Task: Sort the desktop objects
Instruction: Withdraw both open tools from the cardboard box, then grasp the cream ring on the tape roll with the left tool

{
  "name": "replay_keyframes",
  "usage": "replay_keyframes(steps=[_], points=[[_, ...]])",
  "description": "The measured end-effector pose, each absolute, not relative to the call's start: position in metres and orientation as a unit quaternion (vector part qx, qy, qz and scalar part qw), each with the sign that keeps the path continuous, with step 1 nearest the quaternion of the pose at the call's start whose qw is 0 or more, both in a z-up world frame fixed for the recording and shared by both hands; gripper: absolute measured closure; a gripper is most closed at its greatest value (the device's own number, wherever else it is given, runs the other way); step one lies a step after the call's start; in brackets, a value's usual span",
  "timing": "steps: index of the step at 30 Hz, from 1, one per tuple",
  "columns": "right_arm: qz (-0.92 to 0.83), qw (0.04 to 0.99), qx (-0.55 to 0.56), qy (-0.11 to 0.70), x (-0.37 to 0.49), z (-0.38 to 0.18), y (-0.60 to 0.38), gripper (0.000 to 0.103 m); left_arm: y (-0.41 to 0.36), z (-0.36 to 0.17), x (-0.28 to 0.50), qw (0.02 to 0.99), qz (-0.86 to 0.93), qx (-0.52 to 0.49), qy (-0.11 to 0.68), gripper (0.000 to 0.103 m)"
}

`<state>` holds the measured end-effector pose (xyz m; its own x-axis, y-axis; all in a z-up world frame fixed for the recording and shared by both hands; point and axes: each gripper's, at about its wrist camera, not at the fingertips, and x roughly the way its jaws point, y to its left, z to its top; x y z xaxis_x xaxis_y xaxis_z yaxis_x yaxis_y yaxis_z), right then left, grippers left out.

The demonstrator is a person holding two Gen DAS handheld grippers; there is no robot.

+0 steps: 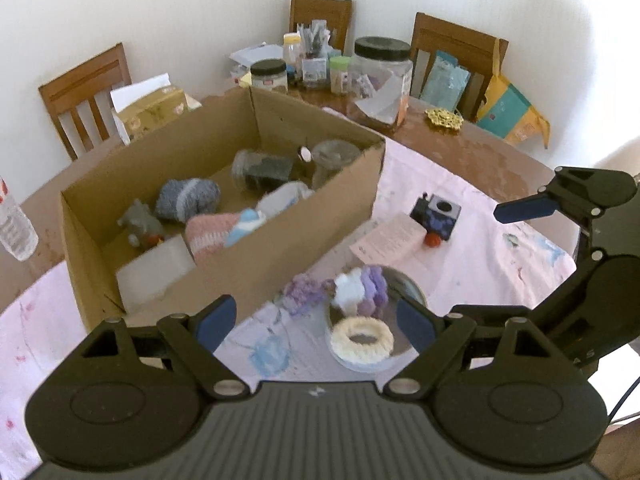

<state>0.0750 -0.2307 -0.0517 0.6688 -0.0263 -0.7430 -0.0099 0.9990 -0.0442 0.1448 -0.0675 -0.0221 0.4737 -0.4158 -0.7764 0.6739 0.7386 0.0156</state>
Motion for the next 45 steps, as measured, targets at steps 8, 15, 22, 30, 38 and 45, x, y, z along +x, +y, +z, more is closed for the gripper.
replay_keyframes(steps=[8, 15, 22, 30, 38, 45], points=[[-0.01, 0.908, -0.009, 0.419, 0.065, -0.062, -0.232, 0.002, -0.075, -0.038, 0.133, 0.834, -0.343, 0.168, 0.398, 0.016], [-0.014, 0.903, -0.004, 0.429, 0.06, -0.071, -0.234, 0.002, -0.084, -0.054, 0.13, 0.821, -0.358, 0.185, 0.404, 0.029], [-0.021, 0.9, -0.002, 0.436, 0.054, -0.075, -0.239, 0.002, -0.087, -0.063, 0.134, 0.815, -0.359, 0.183, 0.415, 0.038], [-0.024, 0.899, 0.002, 0.437, 0.054, -0.076, -0.242, 0.002, -0.089, -0.066, 0.135, 0.815, -0.358, 0.181, 0.417, 0.047], [-0.02, 0.9, 0.001, 0.435, 0.056, -0.075, -0.242, 0.002, -0.09, -0.066, 0.136, 0.813, -0.364, 0.179, 0.417, 0.059], [-0.019, 0.901, -0.004, 0.434, 0.059, -0.075, -0.244, 0.002, -0.088, -0.066, 0.136, 0.814, -0.362, 0.174, 0.42, 0.064]])
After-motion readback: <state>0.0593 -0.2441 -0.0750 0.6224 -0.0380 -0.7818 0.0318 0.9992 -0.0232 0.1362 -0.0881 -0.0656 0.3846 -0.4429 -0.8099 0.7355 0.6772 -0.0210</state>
